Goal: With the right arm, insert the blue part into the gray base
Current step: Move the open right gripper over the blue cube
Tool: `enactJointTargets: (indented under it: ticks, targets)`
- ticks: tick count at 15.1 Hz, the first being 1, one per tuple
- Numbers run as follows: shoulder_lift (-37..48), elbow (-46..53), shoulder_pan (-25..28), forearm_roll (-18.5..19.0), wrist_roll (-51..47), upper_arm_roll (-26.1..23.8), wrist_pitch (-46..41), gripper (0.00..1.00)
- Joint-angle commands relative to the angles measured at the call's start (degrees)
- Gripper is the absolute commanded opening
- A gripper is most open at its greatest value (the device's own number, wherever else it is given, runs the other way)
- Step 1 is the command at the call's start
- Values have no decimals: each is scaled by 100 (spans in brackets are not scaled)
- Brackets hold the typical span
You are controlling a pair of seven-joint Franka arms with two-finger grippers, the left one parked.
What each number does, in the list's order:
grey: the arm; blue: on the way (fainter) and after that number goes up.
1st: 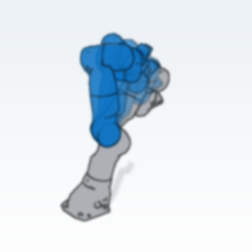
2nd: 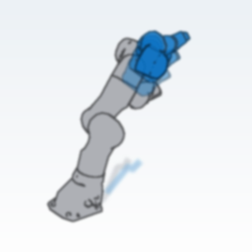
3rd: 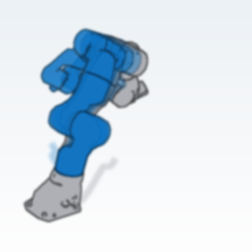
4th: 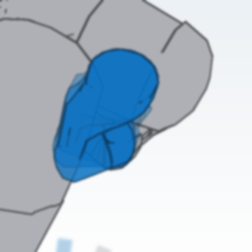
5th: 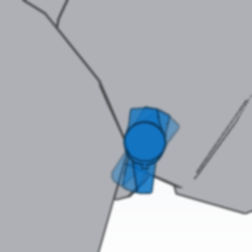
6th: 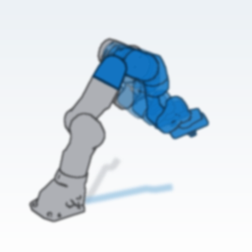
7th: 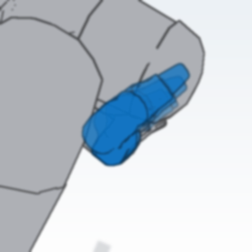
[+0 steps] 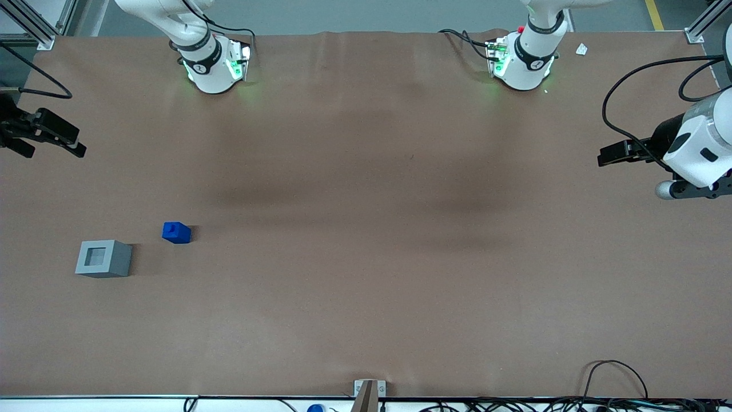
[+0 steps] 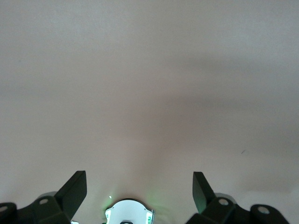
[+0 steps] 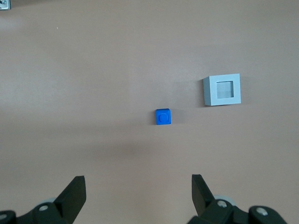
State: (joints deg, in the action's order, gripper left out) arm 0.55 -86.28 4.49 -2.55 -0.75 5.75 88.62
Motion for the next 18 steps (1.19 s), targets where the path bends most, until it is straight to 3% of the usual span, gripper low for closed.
enactJointTargets:
  ticks: [1,4,18]
  targets:
    - [-19,50,-1,35,-40,31,-64,100]
    - [-19,59,25,351,-66,23,-55,100]
    - [-740,-63,-168,290,180,40,235,100]
